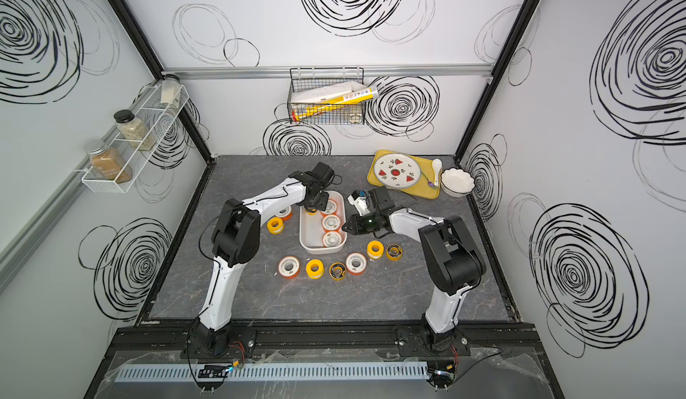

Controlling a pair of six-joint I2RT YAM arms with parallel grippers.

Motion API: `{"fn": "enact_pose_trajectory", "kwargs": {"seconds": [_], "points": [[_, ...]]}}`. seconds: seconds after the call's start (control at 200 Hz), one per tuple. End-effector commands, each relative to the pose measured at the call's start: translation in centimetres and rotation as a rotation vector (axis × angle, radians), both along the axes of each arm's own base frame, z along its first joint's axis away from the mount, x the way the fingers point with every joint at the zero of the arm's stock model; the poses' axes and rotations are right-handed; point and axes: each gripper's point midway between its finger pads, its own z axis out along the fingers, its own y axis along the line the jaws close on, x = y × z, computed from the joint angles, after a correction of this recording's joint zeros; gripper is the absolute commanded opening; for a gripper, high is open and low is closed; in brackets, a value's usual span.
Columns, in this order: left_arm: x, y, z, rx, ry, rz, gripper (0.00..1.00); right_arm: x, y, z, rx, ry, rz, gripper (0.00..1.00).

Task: Put the sealing tape into the storage box
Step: Place the sealing tape in the storage box.

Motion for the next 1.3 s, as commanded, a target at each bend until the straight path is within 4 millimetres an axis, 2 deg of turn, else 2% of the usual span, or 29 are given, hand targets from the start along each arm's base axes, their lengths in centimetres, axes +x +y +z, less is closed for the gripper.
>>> {"fn": "enact_pose_trajectory", "kwargs": {"seconds": [0.0, 0.275, 0.556, 0.611, 0.801, 0.941, 1.116, 1.297], "points": [[0.6, 0.6, 0.5, 0.017, -0.017, 0.012, 0.69, -0.4, 0.0, -0.5, -0.019, 0.017, 0.014, 0.28], [0.6, 0.9, 0.8, 0.030, -0.027, 0.014, 0.52, -0.5, 0.0, -0.6, -0.019, 0.019, 0.015, 0.28], [0.3, 0.7, -0.8, 0.037, 0.009, 0.003, 0.48, -0.5, 0.0, -0.6, -0.021, 0.021, 0.015, 0.28], [0.2, 0.7, -1.1, 0.039, 0.016, 0.000, 0.44, -0.5, 0.0, -0.5, -0.021, 0.019, 0.014, 0.28], [-0.1, 0.3, -1.8, 0.024, 0.037, -0.014, 0.42, -0.5, 0.0, -0.7, -0.022, 0.023, 0.016, 0.28], [-0.1, 0.1, -1.7, 0.017, 0.040, -0.017, 0.50, -0.4, 0.0, -0.6, -0.022, 0.021, 0.016, 0.28], [0.1, -0.1, -0.5, -0.003, 0.023, -0.019, 0.51, -0.3, 0.0, -0.4, -0.024, 0.013, 0.012, 0.28], [0.4, -0.4, 2.6, -0.032, -0.022, -0.029, 0.52, 0.3, -0.2, 0.9, -0.027, -0.029, -0.010, 0.28]]}}
